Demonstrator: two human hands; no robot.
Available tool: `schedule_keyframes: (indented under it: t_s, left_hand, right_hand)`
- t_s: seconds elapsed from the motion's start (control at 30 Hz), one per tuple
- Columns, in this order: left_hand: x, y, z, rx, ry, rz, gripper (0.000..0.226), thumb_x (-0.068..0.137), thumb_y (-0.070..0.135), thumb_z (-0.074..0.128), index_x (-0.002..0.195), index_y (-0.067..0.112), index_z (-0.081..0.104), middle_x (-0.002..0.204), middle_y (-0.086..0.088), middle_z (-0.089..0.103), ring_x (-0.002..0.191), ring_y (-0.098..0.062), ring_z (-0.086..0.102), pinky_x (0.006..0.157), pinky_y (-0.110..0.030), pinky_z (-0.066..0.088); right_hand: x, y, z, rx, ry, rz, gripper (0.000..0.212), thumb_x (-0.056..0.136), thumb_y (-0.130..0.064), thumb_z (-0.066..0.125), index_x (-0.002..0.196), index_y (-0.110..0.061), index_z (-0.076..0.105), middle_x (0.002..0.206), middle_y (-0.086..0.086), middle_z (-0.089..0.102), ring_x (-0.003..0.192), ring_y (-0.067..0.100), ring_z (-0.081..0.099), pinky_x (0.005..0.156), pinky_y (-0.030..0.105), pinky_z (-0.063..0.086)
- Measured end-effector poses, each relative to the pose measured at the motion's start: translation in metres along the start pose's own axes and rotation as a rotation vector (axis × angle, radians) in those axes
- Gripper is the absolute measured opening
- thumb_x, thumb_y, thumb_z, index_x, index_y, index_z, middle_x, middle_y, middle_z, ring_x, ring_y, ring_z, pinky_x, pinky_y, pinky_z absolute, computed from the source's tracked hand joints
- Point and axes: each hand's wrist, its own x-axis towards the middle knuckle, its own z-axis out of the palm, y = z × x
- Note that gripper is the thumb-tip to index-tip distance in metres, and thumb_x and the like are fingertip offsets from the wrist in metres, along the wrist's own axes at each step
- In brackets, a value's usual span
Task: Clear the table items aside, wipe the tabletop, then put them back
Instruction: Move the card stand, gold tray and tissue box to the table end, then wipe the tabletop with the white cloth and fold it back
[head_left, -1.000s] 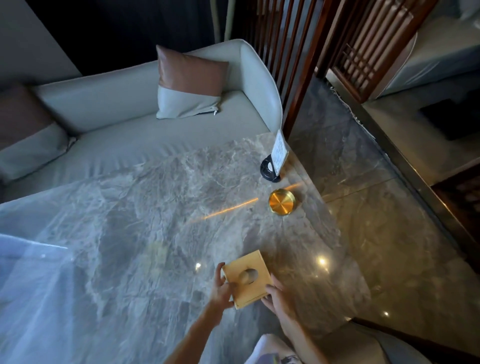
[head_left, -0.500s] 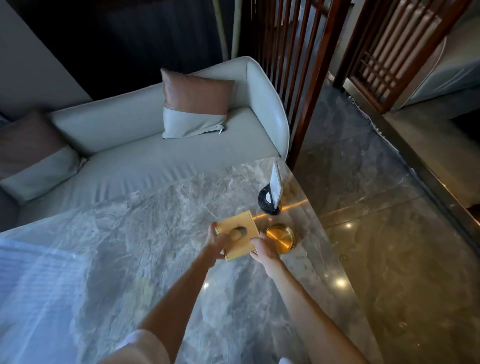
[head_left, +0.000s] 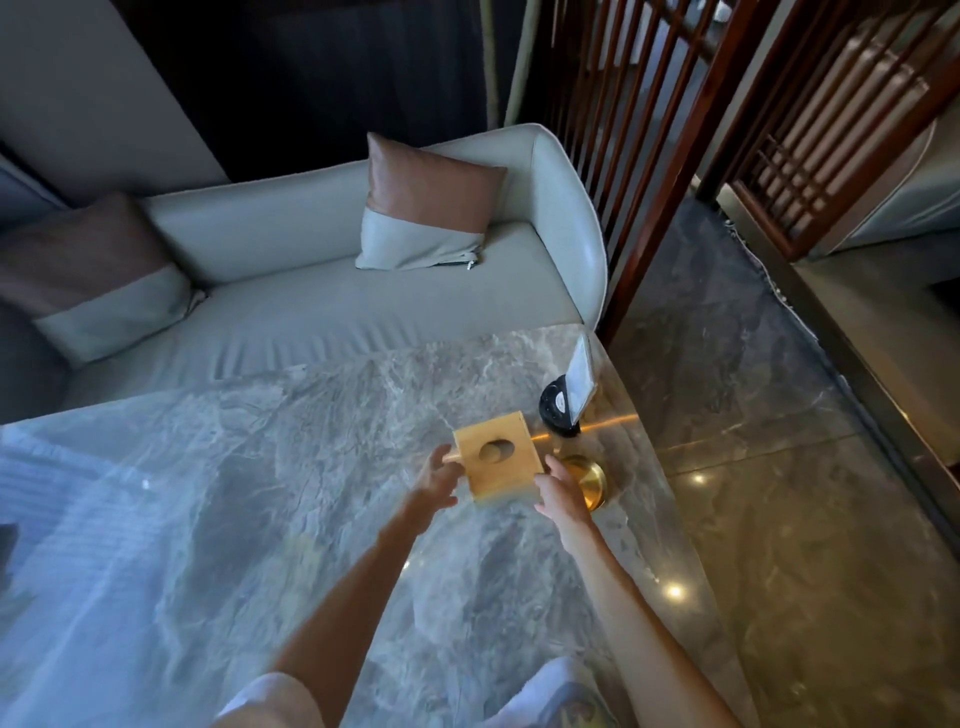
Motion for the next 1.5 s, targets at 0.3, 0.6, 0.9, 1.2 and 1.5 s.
schedule_keyframes:
  t_s: [0.3,0.6,0.9,1.2,1.5]
  left_hand:
    - [-0.139,-0.097,-0.080,0.411,0.314,0.222,0.037,0.084,0.006,0.046,0.115,0.013,0.066,0.111,-0.001,0.070,0.100,-0.017,0.067,0.090,-0.030,0.052]
    - [-0.241,-0.225,-0.195,0.623,0.357,0.129,0.043,0.082,0.021,0.039,0.117,0.027,0.063,0.119,-0.001,0.070,0.109,-0.024,0.065,0.089,-0.034,0.053]
    - [-0.292,-0.286,-0.283,0.653,0.401,0.046,0.047,0.080,0.025,0.036,0.119,0.031,0.059,0.119,-0.002,0.070,0.109,-0.025,0.065,0.089,-0.036,0.053]
    - [-0.319,-0.275,-0.376,0.670,0.599,-0.054,0.038,0.089,0.023,0.045,0.124,0.029,0.058,0.122,-0.004,0.068,0.113,-0.027,0.062,0.088,-0.033,0.050]
    - [-0.305,-0.260,-0.548,0.660,0.783,-0.010,0.034,0.094,0.022,0.045,0.126,0.017,0.056,0.124,-0.010,0.063,0.115,-0.032,0.058,0.088,-0.038,0.048]
  right_hand:
    - [-0.096,0.104,0.048,-0.354,0.063,-0.395,0.019,0.087,-0.020,0.053,0.090,-0.034,0.067,0.092,-0.009,0.070,0.089,0.016,0.067,0.087,0.042,0.055]
    - [-0.194,0.199,0.147,-0.688,-0.125,-0.440,0.034,0.083,-0.052,0.050,0.108,-0.034,0.065,0.107,-0.006,0.069,0.101,0.007,0.065,0.091,0.028,0.052]
    - [-0.259,0.232,0.241,-0.717,-0.255,-0.446,0.061,0.068,-0.087,0.034,0.107,-0.045,0.057,0.112,-0.014,0.063,0.107,0.000,0.059,0.098,0.022,0.046]
    - [-0.230,0.161,0.312,-1.000,-0.444,-0.511,0.035,0.093,-0.037,0.056,0.124,-0.023,0.061,0.128,-0.001,0.064,0.119,0.014,0.059,0.105,0.031,0.043]
    - [-0.242,0.098,0.511,-1.172,-0.571,-0.673,0.039,0.095,-0.034,0.053,0.132,-0.020,0.055,0.133,0.001,0.060,0.124,0.018,0.056,0.102,0.028,0.041]
